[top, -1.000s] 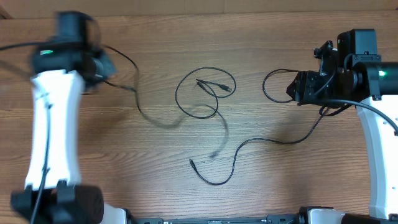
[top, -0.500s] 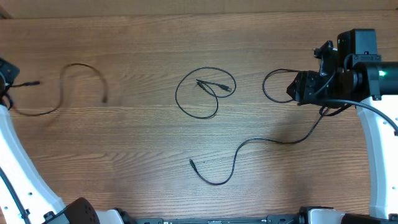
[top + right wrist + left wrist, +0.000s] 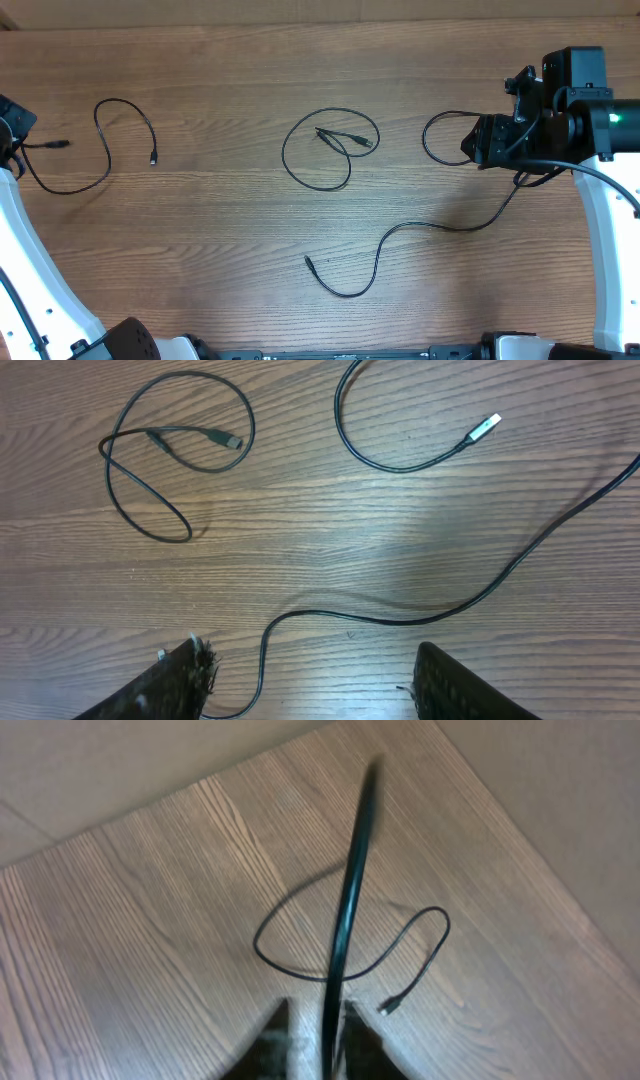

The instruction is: Untangle cables

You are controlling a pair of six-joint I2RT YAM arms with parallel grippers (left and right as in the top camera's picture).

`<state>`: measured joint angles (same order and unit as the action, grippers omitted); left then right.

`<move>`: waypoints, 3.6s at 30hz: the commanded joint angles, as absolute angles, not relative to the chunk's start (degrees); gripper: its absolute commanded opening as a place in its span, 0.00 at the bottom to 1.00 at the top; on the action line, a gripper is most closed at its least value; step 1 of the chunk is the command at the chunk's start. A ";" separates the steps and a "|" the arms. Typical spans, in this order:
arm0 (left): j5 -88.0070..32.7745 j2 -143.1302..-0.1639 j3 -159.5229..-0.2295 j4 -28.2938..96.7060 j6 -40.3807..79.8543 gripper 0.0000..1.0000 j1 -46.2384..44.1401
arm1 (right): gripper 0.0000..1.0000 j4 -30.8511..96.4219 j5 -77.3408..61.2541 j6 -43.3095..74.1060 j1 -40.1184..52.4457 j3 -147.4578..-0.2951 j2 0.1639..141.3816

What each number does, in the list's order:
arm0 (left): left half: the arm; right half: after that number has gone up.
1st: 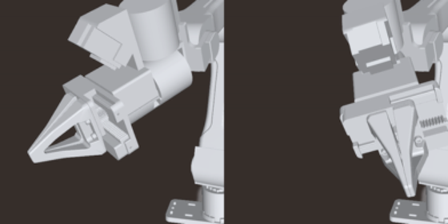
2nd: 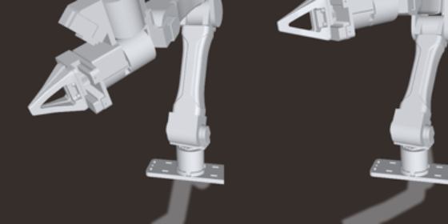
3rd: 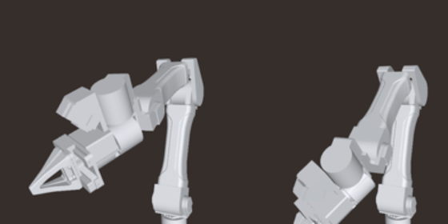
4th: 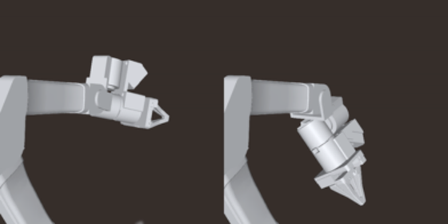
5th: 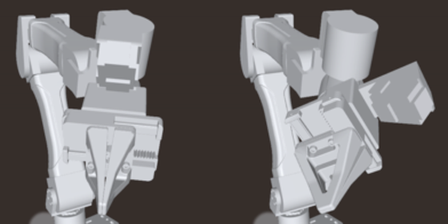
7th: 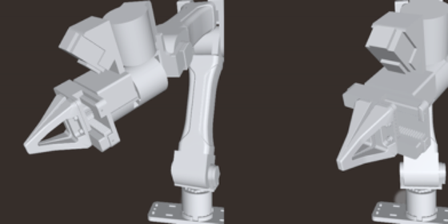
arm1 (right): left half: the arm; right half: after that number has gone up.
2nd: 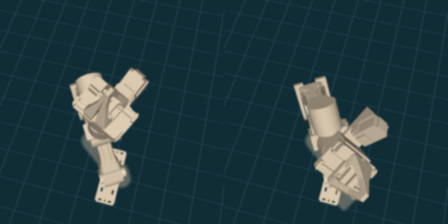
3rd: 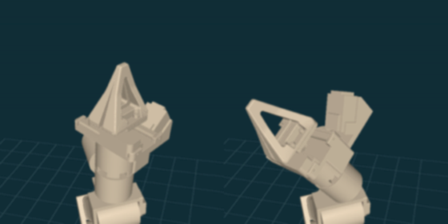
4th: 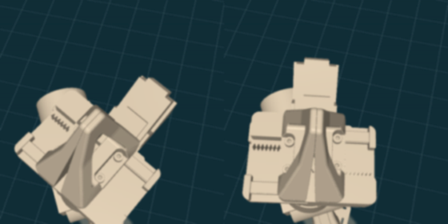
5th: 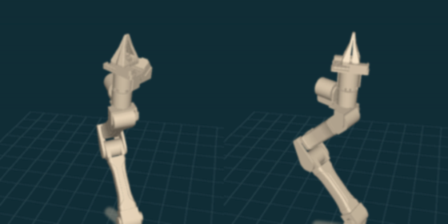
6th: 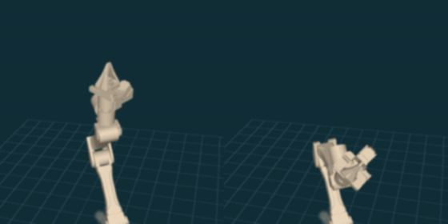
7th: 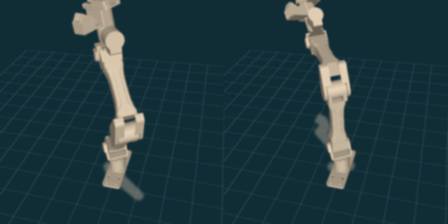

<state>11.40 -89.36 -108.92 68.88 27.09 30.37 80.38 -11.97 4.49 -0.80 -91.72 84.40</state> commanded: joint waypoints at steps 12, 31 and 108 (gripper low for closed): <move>4.75 -87.90 -110.28 68.90 23.86 0.43 27.79 | 0.63 80.31 -11.57 4.43 -0.80 -92.97 84.53; -10.04 -86.54 -109.97 89.12 1.76 0.45 4.47 | 0.75 83.48 -7.75 7.33 -2.17 -92.99 84.51; -9.69 -121.58 -108.49 59.51 25.98 0.76 -28.73 | 1.00 87.33 -6.09 9.80 -15.49 -92.97 84.07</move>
<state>-8.67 -118.98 -108.14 59.88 24.49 -27.53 87.57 -5.78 10.24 -15.38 -91.72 84.40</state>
